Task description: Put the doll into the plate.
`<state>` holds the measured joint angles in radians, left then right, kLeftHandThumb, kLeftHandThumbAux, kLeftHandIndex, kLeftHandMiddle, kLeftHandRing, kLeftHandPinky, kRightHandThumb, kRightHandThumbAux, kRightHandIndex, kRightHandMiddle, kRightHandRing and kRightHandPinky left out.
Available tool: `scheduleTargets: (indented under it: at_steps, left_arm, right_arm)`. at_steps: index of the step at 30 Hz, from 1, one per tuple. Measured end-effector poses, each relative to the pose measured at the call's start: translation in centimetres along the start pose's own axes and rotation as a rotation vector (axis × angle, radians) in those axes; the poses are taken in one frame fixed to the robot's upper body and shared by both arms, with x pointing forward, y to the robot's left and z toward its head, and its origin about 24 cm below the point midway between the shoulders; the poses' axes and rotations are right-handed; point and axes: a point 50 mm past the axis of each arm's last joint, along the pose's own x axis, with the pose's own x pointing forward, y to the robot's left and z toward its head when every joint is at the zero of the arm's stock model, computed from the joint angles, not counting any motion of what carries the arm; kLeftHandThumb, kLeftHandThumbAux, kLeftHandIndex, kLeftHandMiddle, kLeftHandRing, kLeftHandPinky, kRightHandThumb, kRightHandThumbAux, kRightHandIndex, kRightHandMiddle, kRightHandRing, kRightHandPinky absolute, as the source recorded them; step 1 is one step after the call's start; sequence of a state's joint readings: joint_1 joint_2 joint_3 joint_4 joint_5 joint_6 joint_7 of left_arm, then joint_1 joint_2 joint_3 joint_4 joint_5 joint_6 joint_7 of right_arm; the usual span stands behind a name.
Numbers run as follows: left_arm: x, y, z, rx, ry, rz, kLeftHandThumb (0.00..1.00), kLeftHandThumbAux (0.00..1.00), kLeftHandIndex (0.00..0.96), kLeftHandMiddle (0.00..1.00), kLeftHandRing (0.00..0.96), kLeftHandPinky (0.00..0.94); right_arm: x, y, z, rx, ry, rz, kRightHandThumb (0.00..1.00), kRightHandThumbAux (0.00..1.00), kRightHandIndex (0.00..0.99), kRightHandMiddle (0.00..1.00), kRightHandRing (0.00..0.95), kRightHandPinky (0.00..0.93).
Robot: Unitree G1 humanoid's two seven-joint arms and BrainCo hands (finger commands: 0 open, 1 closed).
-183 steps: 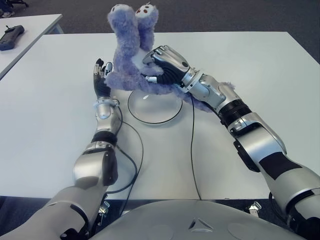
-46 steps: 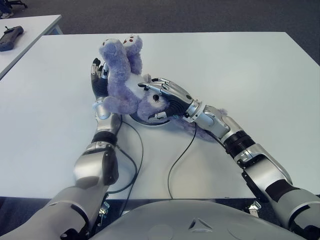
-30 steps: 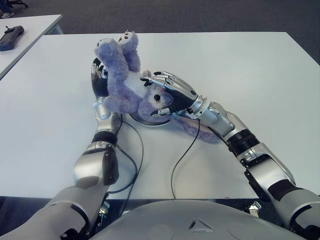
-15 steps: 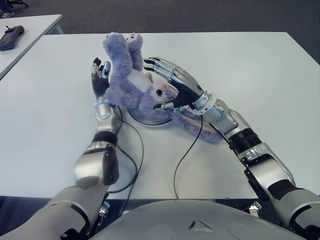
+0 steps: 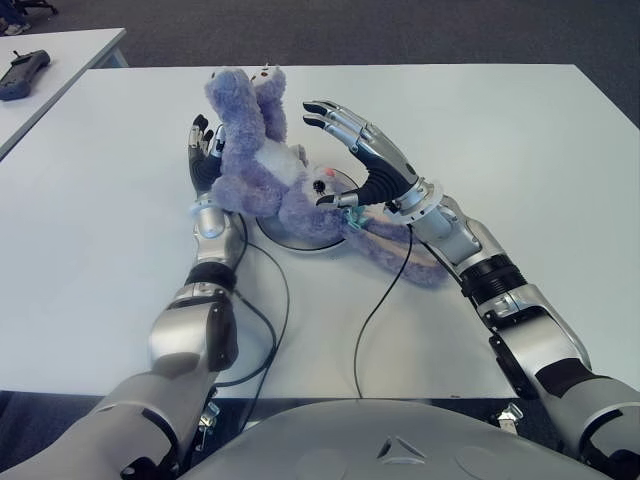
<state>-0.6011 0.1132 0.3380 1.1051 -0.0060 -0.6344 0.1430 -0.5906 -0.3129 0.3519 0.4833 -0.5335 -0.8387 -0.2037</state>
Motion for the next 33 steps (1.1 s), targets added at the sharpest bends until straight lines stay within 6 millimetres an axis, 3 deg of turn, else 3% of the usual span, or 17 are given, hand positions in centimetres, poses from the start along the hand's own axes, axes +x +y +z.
scheduleTargets:
  at_steps: [11,33]
  left_arm:
    - [0.0,0.0,0.0,0.000,0.000,0.000,0.000,0.391,0.000,0.000,0.000,0.000]
    - [0.0,0.0,0.0,-0.001,0.000,0.001,0.000,0.363,0.000,0.000,0.000,0.000]
  right_arm:
    - [-0.1,-0.9,-1.9,0.010,0.079,-0.097,0.002,0.426,0.000,0.007,0.000,0.000]
    - [-1.1,-3.4,-6.7,0.130,0.351,-0.231,0.000,0.437,0.000,0.008,0.000,0.000]
